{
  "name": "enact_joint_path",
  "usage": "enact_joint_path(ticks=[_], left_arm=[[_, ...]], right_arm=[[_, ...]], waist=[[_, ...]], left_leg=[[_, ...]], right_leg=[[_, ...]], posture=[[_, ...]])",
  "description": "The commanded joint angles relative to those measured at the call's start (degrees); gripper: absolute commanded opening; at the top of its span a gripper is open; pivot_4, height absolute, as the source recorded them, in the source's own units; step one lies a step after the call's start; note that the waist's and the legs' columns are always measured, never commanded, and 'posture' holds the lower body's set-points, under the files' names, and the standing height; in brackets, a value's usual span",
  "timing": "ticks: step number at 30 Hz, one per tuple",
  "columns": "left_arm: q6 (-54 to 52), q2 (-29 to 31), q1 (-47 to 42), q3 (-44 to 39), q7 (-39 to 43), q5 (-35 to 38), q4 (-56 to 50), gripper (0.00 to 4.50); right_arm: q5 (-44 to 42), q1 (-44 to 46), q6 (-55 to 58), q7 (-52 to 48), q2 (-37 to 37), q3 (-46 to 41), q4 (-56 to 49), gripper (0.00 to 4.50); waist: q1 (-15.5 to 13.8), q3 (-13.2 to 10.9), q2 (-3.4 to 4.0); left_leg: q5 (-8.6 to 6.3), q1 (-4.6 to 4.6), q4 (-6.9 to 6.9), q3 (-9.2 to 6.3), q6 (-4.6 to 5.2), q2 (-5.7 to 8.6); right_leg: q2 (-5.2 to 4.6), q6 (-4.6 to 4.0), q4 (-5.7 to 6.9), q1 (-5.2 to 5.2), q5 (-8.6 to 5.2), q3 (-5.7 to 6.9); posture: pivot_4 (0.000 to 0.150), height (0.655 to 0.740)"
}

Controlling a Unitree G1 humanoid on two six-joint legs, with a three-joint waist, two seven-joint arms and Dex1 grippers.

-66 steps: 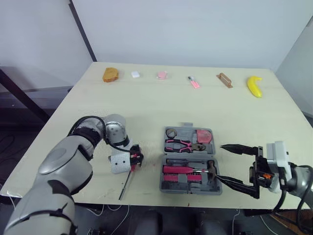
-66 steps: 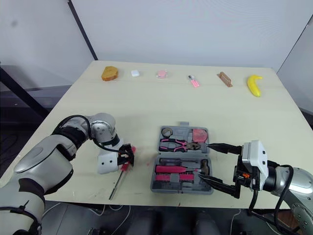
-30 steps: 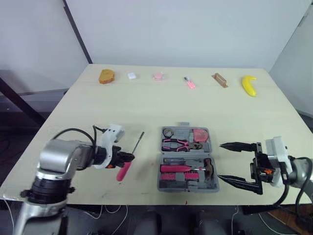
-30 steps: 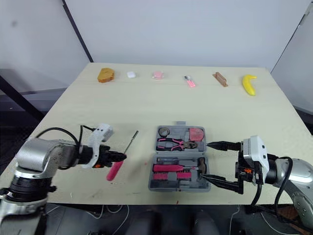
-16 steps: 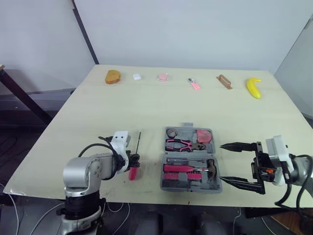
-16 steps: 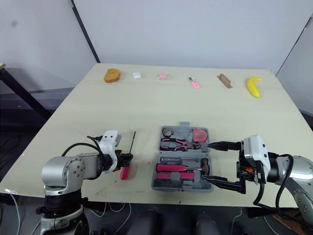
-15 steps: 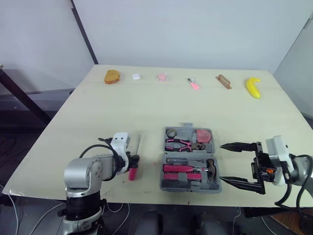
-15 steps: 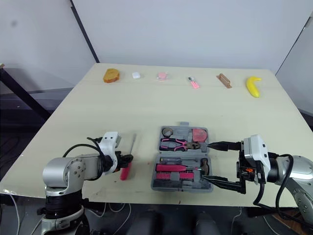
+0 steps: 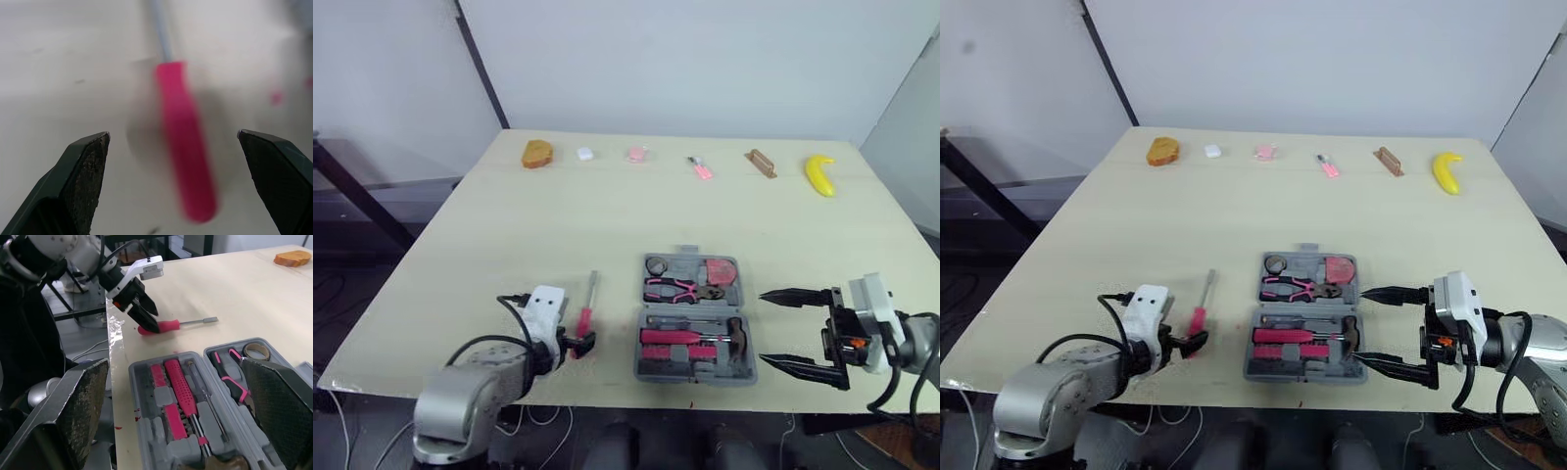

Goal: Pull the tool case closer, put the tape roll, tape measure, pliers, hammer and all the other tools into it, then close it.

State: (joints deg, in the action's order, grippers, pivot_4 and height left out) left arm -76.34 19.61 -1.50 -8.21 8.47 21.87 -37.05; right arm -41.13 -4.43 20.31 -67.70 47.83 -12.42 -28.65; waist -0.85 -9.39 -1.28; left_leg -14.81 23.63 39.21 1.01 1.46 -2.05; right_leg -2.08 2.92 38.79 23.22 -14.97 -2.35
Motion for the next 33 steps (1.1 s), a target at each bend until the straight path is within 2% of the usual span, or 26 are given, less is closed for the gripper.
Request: enact_joint_path(ticks=[1, 7, 13, 16, 19, 22, 24, 30, 33], left_arm=[[6.0, -1.7, 1.3, 1.1, -2.2, -2.7, -0.5, 4.46], [12.7, -7.0, 1.7, 3.5, -7.8, -7.8, 4.0, 4.46], [17.9, -10.0, 1.7, 5.3, -9.3, -10.7, 9.8, 4.46], [20.8, -10.2, 1.5, 5.7, -8.5, -11.4, 11.7, 3.64], [22.2, -10.3, 0.8, 6.1, -7.8, -11.8, 13.2, 2.29], [22.5, -10.2, 0.5, 5.9, -7.5, -11.9, 13.7, 1.43], [22.7, -10.0, 0.5, 5.8, -7.1, -12.0, 13.6, 0.66], [24.8, -6.6, 1.8, 5.1, -2.8, -11.6, 10.9, 0.56], [27.5, -1.8, 3.2, 5.1, 6.1, -7.5, 6.2, 0.56]], right_arm=[[-1.7, 0.9, 0.4, -1.2, 1.0, -1.7, -0.1, 4.5], [-2.4, 1.9, 1.2, -2.3, 2.1, -2.0, 0.5, 4.5], [-2.8, 2.5, 1.4, -2.6, 2.3, -2.3, 1.0, 4.5], [-3.1, 3.1, 1.0, -1.4, 1.0, -2.3, 1.2, 4.5], [-2.8, 3.4, 0.8, -0.6, 0.1, -2.0, 1.2, 4.5], [-2.5, 3.5, 0.6, -0.1, -0.4, -1.9, 1.1, 4.5], [-2.3, 3.6, 0.3, 0.4, -0.8, -1.9, 1.0, 4.5], [-1.6, 3.2, -0.6, 1.5, -2.1, -1.4, 0.7, 4.5], [-1.4, 2.6, -0.9, 1.5, -2.3, -1.8, 1.0, 4.5]], waist=[[0.1, 0.0, 0.0], [0.1, 0.0, -0.01], [0.0, 0.0, -0.01], [0.1, 0.1, 0.07], [-0.1, 0.1, 0.13], [-0.1, 0.1, 0.13], [0.0, 0.1, 0.13], [0.1, 0.1, 0.14], [0.2, 0.1, 0.09]], left_leg=[[0.0, 0.0, 0.0, 0.0, 0.0, 0.0], [0.0, -0.01, -0.01, -0.01, 0.01, -0.01], [0.0, 0.0, -0.01, -0.01, 0.01, 0.04], [0.0, -0.02, -0.02, -0.02, 0.01, 0.17], [0.0, -0.01, -0.01, -0.04, 0.01, 0.2], [0.0, 0.01, -0.01, -0.06, 0.01, 0.25], [0.0, 0.0, -0.01, -0.06, 0.01, 0.25], [0.0, 0.0, -0.02, -0.06, 0.02, 0.25], [0.0, 0.0, -0.03, -0.06, 0.01, 0.22]], right_leg=[[0.02, 0.0, 0.0, 0.0, 0.0, 0.0], [0.08, 0.0, 0.01, 0.0, 0.0, 0.0], [0.07, 0.01, 0.0, 0.0, 0.0, 0.0], [0.08, 0.01, 0.03, 0.0, 0.0, 0.01], [0.07, 0.01, 0.02, 0.0, 0.0, 0.01], [0.04, 0.02, 0.01, -0.01, 0.0, 0.03], [0.04, 0.02, 0.01, -0.01, 0.0, 0.02], [0.04, 0.02, 0.01, -0.01, 0.0, 0.02], [0.05, 0.01, 0.0, 0.0, 0.0, 0.03]], posture=[[0.15, 0.74], [0.15, 0.74], [0.15, 0.74], [0.15, 0.74], [0.15, 0.74], [0.15, 0.74], [0.15, 0.74], [0.15, 0.74], [0.15, 0.74]])
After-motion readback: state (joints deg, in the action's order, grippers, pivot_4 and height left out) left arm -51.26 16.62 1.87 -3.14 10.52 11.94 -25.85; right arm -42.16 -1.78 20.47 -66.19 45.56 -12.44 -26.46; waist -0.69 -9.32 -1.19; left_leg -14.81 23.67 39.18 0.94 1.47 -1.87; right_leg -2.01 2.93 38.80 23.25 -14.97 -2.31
